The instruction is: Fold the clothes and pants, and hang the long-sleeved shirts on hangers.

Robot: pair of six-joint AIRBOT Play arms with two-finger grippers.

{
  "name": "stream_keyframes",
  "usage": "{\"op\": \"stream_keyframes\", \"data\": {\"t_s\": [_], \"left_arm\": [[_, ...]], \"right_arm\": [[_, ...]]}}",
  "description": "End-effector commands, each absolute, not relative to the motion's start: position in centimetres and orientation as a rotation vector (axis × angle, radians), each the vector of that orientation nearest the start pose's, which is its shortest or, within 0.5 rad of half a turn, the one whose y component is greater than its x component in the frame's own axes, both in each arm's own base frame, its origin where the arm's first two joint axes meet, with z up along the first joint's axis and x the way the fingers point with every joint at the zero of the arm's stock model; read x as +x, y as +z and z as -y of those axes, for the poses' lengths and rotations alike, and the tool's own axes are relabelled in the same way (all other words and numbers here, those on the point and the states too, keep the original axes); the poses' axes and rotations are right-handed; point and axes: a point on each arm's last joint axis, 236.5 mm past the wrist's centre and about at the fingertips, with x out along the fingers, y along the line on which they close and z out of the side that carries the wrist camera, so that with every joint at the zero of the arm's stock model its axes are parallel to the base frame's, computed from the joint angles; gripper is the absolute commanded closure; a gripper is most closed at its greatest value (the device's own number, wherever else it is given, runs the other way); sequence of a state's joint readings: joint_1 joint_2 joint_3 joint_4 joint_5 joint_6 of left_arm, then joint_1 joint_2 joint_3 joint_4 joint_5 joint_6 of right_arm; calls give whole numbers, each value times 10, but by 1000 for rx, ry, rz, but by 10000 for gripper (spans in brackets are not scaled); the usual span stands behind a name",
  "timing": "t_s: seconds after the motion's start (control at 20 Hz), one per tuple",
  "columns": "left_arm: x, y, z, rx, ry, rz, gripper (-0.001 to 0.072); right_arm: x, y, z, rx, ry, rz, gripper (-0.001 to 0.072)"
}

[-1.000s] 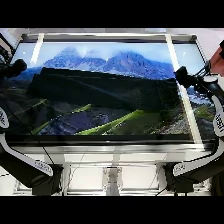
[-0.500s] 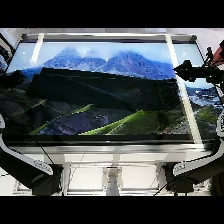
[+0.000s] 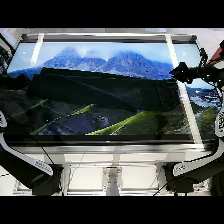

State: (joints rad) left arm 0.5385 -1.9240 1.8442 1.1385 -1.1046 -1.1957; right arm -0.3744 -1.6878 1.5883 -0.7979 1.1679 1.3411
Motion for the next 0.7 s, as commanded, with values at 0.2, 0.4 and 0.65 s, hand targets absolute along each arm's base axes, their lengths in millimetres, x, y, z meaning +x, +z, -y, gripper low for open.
{"op": "stream_keyframes", "data": {"t_s": [0.2,0.4,0.65], "left_arm": [[512,-19,-161,-240,-2,-1185,271],[519,-30,-139,-136,24,-1234,271],[545,-31,-166,-146,209,-1126,68]], "right_arm": [[518,42,28,689,233,-1015,366],[519,41,17,670,249,-1024,367],[518,39,11,647,254,-1037,366]]}}
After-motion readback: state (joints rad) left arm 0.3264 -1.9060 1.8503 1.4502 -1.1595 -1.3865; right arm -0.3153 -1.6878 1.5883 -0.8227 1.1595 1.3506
